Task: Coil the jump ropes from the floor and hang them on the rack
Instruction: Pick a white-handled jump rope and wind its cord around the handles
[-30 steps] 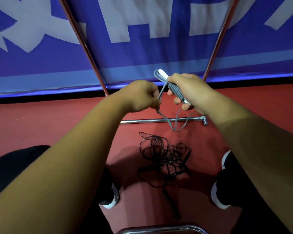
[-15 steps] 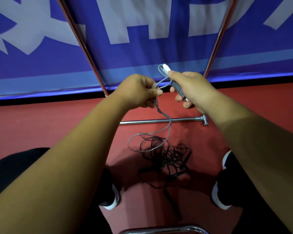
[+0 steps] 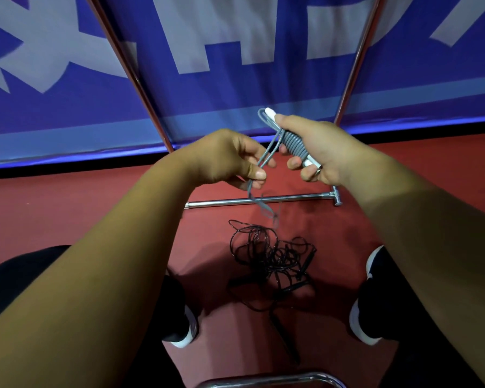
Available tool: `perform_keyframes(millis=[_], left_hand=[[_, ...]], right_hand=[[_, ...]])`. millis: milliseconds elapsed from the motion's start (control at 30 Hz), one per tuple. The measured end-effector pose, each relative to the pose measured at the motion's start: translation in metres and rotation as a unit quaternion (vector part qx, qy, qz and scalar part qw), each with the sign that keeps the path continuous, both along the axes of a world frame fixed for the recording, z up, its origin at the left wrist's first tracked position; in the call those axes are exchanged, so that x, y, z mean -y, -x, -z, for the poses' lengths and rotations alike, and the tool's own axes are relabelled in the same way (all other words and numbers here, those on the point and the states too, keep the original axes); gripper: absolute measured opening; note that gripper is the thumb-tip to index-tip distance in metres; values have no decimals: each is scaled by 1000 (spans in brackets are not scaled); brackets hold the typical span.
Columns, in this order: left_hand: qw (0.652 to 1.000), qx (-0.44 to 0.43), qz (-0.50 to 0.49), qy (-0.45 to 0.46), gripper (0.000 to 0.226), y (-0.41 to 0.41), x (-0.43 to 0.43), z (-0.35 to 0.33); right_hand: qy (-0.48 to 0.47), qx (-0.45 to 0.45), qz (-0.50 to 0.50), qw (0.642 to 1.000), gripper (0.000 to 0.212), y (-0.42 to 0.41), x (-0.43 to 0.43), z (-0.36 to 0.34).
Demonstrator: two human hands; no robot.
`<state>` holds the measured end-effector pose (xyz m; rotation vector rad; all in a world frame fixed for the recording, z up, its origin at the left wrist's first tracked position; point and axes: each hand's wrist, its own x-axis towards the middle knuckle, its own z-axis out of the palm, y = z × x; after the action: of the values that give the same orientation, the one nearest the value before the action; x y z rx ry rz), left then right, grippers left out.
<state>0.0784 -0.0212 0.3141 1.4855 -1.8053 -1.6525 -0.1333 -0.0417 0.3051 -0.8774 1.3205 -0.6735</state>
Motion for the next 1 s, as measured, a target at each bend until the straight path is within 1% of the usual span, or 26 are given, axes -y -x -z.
perform_keyframes(millis=[67,133,200,267,333,400,500,600,667,733,833,900,1000], left_hand=[[996,75,-16,49,15,3,1,3],[987,124,-40,91,19,7,2,9],[976,169,-56,124,23,10,3,13],[970,195,-72,126,27,11,4,15],[975,180,-95,92,27,9,6,16],[979,162,-104,68,21,6,7,16],[985,92,-141,45,19,5,4,17],[988,44,-134,65,14,2,-2,14],[991,22,-113,73,19,-2,-3,10],[992,16,-86,87,23,-4,-4,4],[992,8,-76,96,19,-4,-3,-4],[992,-1,-80,101,14,-2,-3,-7],[987,-17,-85,134,12,0,-1,-8]], right_hand=[[1,2,-6,1000,52,-1,-3,-2],[1,8,-15,1000,51,-2,-4,-3],[-1,22,-28,999,44,-4,-5,-4],[0,40,-46,998,39,-6,-7,-6],[-1,47,-80,996,36,-9,-9,-8],[-12,47,-122,991,36,-10,-12,-10],[-26,46,-179,982,35,-8,-15,-13],[-50,52,-236,969,39,-4,-18,-19],[-71,48,-278,957,43,-1,-22,-22],[-94,49,-315,943,44,1,-24,-23],[-127,59,-377,915,51,3,-22,-18],[-136,57,-409,901,48,3,-22,-16],[-138,9,-410,902,33,0,-22,-16]])
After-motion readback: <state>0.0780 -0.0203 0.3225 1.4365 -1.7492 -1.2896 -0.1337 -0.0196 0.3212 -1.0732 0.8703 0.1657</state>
